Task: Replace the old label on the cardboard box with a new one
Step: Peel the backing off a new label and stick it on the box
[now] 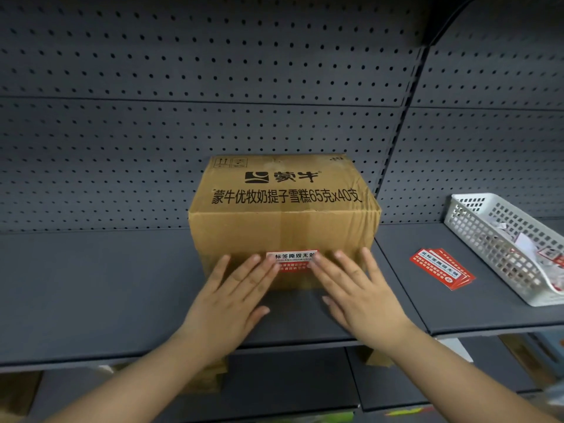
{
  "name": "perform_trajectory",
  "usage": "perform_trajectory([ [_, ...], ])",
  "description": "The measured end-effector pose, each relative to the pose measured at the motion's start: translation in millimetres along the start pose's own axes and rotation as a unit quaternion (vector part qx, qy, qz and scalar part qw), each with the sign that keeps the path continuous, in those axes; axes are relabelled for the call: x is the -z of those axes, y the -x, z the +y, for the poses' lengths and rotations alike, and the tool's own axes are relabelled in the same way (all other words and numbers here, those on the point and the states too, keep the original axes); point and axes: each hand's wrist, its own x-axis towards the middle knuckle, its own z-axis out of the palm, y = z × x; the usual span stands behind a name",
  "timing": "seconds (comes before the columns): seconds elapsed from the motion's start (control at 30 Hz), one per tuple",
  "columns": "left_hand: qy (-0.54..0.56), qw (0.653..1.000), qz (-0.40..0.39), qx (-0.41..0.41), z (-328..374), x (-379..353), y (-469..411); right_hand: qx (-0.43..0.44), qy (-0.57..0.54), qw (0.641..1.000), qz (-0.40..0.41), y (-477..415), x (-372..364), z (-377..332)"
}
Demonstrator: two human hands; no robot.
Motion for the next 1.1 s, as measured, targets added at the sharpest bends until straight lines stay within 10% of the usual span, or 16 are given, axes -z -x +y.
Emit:
perform_trajectory([
  [1.1,-0.018,0.989,-0.120,-0.083,-38.3,-9.8,9.1,0.080,0.054,0.989,-0.114,19.0,-10.7,36.2],
])
